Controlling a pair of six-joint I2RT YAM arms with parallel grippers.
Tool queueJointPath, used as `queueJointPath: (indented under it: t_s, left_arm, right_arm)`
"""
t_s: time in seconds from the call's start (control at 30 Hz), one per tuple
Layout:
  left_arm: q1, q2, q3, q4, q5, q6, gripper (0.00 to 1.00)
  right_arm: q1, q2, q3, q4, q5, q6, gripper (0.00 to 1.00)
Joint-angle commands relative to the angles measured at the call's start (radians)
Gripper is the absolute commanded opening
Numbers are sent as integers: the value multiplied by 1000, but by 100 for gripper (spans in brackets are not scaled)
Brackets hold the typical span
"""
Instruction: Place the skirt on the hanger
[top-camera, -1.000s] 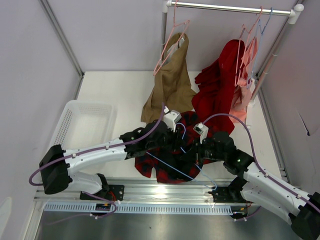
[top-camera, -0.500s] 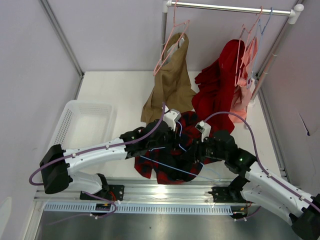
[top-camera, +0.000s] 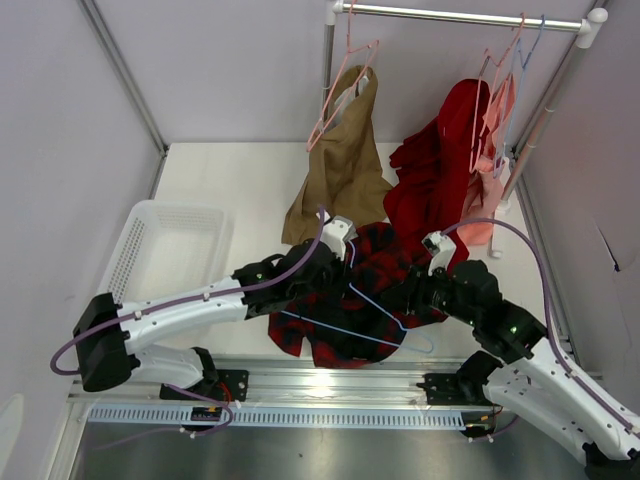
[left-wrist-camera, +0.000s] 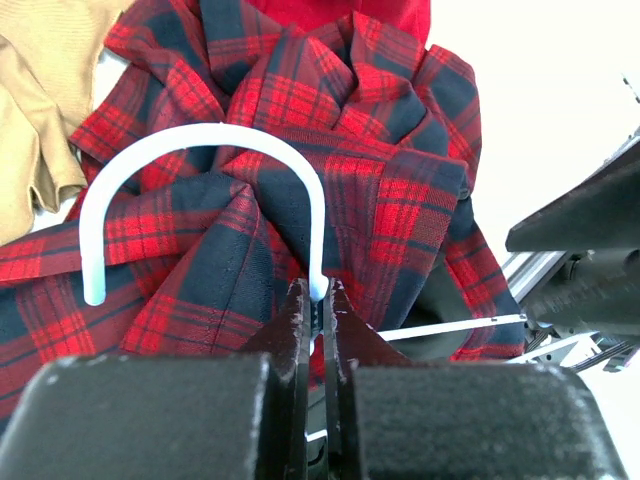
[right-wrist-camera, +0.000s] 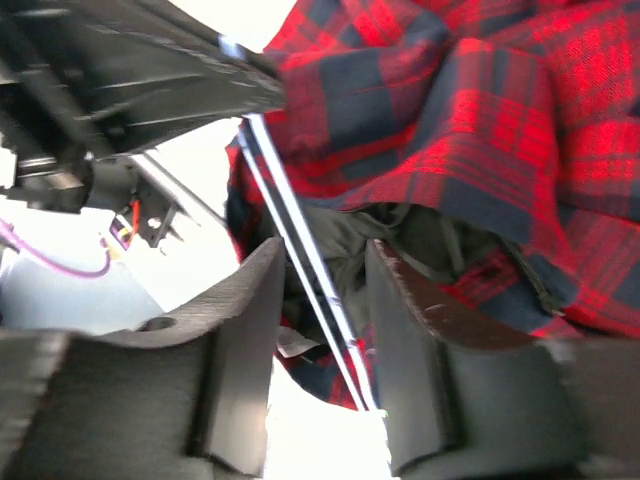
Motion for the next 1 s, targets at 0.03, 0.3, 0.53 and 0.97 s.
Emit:
queueJointPath:
  t_s: [0.03, 0.3, 0.53, 0.97]
  left_arm:
    - [0, -43, 32, -4, -33, 38, 0]
    - [0, -49, 36, -9, -22, 38, 0]
    - [0, -43, 36, -1, -6, 40, 0]
    - [0, -49, 32, 8, 45, 63, 0]
  right_arm:
    - [-11, 25, -3, -45, 27, 3, 40]
    - [5, 109, 6, -60, 71, 14, 29]
    - [38, 195, 15, -40, 85, -3, 30]
    - [63, 240, 61, -37, 122, -35, 35]
